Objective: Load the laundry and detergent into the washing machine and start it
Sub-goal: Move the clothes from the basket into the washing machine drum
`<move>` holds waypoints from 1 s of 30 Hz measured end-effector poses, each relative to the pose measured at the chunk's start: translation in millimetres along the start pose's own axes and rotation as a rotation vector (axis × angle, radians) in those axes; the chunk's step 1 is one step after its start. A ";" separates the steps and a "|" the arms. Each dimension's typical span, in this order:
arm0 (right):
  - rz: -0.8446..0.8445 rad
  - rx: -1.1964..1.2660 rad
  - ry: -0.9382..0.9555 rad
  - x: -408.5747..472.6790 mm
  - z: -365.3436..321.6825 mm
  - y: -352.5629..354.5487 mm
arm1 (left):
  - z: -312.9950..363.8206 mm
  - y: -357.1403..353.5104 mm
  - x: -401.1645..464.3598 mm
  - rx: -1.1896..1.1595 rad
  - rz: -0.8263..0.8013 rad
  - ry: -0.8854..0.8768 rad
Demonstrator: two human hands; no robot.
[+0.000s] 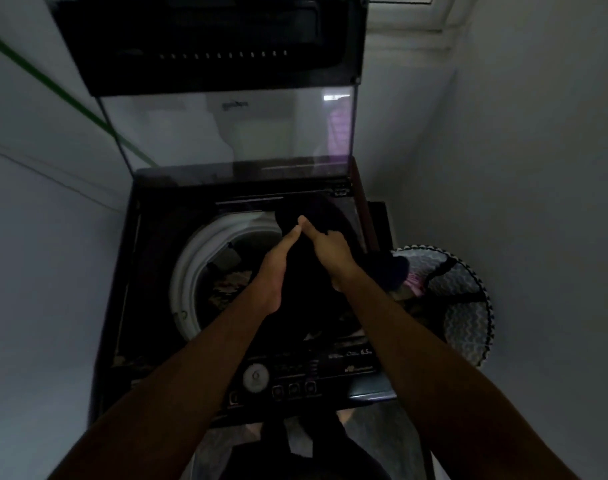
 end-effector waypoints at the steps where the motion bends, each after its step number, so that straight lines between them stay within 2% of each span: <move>1: -0.010 0.005 0.007 1.0 -3.1 -9.1 | 9.7 8.9 -1.5 0.027 0.012 -0.047; 4: -0.059 0.029 0.068 -3.7 -22.1 -38.9 | 38.2 35.7 -5.9 0.095 0.050 -0.171; 14: -0.217 0.058 0.066 -4.2 -36.9 -128.2 | 91.2 97.5 -38.8 0.265 0.118 -0.347; 19: -0.129 -0.099 0.022 7.8 2.7 -121.4 | 63.7 116.4 -16.1 0.470 0.077 -0.249; 23: 0.044 -0.444 0.010 34.7 37.5 -88.6 | 35.0 120.9 -3.0 0.615 0.056 -0.129; 30: 0.100 -0.521 0.055 22.6 29.0 -60.0 | 23.7 132.4 14.9 0.667 0.143 -0.147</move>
Point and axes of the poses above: each hand's wrist, its own x-axis towards the middle knuckle, its own y-axis out of the back of the hand, z = x × y, the point moved 9 cm from there along x, towards the middle knuckle, and after that the axes turned 14 degrees about -x, right-handed, at the moved point
